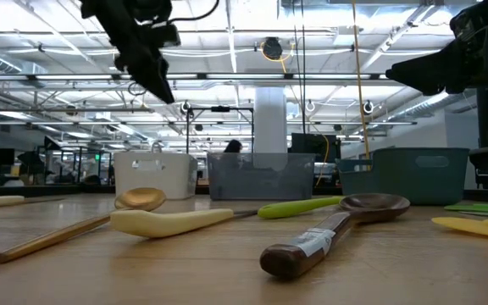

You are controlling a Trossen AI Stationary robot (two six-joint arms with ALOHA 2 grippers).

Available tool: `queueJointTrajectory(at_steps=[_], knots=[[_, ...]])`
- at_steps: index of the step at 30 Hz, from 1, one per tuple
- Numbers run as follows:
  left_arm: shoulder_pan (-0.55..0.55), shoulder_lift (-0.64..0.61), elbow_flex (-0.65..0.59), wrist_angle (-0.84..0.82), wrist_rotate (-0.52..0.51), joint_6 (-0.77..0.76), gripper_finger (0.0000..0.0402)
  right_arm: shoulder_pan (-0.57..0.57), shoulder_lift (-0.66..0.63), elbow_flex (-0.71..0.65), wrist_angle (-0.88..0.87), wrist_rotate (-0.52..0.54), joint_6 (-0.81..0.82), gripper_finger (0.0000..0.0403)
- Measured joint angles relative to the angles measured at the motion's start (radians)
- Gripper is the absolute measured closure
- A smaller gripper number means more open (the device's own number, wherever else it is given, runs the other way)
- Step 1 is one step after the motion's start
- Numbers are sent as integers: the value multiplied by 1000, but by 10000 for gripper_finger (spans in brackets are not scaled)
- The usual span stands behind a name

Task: Pick & Place Kitchen Items
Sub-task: Put the orange spatula into the white bin, then put the red spatula into the white bin

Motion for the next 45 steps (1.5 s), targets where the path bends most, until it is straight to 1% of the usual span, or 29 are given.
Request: queueJointTrajectory(at_steps=[3, 6, 10, 13, 17, 22, 27, 32, 35, 38, 40, 43, 45], knots=[[-49, 0, -2, 2, 54, -75, 250, 0, 0, 0, 0, 0, 0, 238], [-100, 22, -25, 8, 56, -89, 250, 0, 0, 0, 0, 0, 0, 238], [-148, 53, -92, 3, 31, -67, 250, 0, 0, 0, -1, 0, 0, 238], [-166, 61, -147, 89, -8, -62, 250, 0, 0, 0, 0, -1, 0, 238], [-168, 60, -207, 191, -33, -39, 250, 0, 0, 0, 0, 0, 0, 238], [-151, 60, -233, 186, -147, -10, 250, 0, 0, 0, -1, -1, 0, 238], [-109, 60, -240, 188, -170, 20, 250, 0, 0, 0, 0, -1, 0, 238], [-60, 60, -240, 202, -263, 27, 250, 0, 0, 0, -1, -1, 0, 238], [-40, 60, -240, 188, -251, 27, 250, 0, 0, 0, -1, -1, 0, 238], [-41, 51, -240, 159, -192, 20, 250, 0, 0, 0, -1, -1, 0, 238], [-56, 41, -240, 131, -176, 14, 250, 0, 0, 0, -1, -1, 0, 238], [-90, 18, -239, 72, -187, -6, 250, 0, 0, 0, -1, 0, 0, 238], [-116, -8, -234, 36, -219, -33, 250, 0, 0, 0, -1, -1, 0, 238]])
